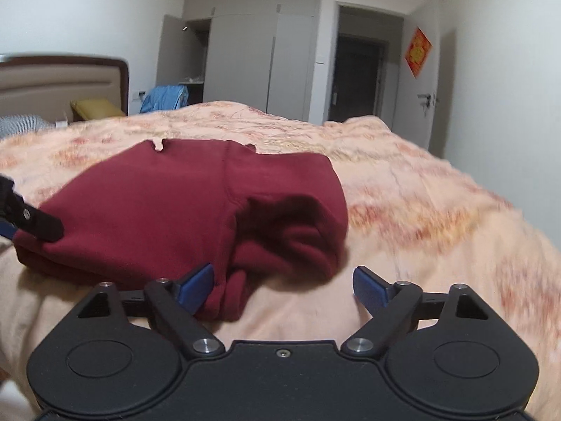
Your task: Fold small clothes
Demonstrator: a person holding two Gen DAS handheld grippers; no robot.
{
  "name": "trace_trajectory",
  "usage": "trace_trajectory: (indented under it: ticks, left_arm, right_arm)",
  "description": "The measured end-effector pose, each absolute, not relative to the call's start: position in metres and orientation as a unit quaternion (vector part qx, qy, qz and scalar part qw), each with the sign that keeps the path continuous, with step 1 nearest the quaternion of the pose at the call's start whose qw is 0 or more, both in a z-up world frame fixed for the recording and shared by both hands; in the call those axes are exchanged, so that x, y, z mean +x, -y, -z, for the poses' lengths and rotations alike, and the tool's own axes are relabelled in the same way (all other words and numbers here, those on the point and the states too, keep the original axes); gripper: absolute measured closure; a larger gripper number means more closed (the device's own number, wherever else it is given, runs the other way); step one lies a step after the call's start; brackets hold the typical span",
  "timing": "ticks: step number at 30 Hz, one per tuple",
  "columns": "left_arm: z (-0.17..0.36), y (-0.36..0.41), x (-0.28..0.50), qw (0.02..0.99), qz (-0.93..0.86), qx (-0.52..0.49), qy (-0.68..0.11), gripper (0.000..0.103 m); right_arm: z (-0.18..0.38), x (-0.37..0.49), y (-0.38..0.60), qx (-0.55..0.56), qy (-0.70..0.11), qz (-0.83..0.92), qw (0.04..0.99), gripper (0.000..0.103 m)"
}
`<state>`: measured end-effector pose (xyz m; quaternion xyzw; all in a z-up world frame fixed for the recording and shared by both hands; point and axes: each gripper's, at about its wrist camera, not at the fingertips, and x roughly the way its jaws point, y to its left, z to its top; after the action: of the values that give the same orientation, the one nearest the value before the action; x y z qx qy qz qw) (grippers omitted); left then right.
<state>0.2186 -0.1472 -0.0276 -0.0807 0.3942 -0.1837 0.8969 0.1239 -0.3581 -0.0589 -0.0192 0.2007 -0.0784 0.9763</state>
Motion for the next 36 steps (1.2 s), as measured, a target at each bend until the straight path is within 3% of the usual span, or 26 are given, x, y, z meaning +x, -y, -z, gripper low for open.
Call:
trace_trajectory:
  ticks: [8,15,19,26,31,32,36]
  left_arm:
    - [0.029,0.148,0.218,0.898,0.183,-0.078,-0.392,0.000]
    - [0.029,0.146,0.217,0.898,0.186,-0.077,-0.390,0.000]
    - [0.031,0.145,0.219,0.898,0.187,-0.078,-0.392,0.000]
    - [0.033,0.144,0.221,0.896,0.193,-0.078,-0.392,0.000]
    - [0.034,0.144,0.222,0.895,0.197,-0.074,-0.393,0.000]
    - [0.034,0.144,0.223,0.895,0.196,-0.074,-0.393,0.000]
    - [0.034,0.146,0.223,0.895,0.193,-0.072,-0.395,0.000]
  right_arm:
    - [0.034,0.123,0.376,0.032,-0.154,0.078,0.984,0.001]
    - [0.017,0.169,0.411,0.062,-0.143,0.127,0.980,0.001]
    - [0.029,0.198,0.437,0.096,-0.188,0.176,0.961,0.001]
    - [0.068,0.173,0.420,0.059,-0.183,0.191,0.963,0.001]
    - [0.062,0.170,0.421,0.068,-0.167,0.185,0.966,0.001]
    - [0.058,0.171,0.426,0.084,-0.164,0.179,0.966,0.001]
    - [0.050,0.180,0.443,0.157,-0.162,0.130,0.966,0.019]
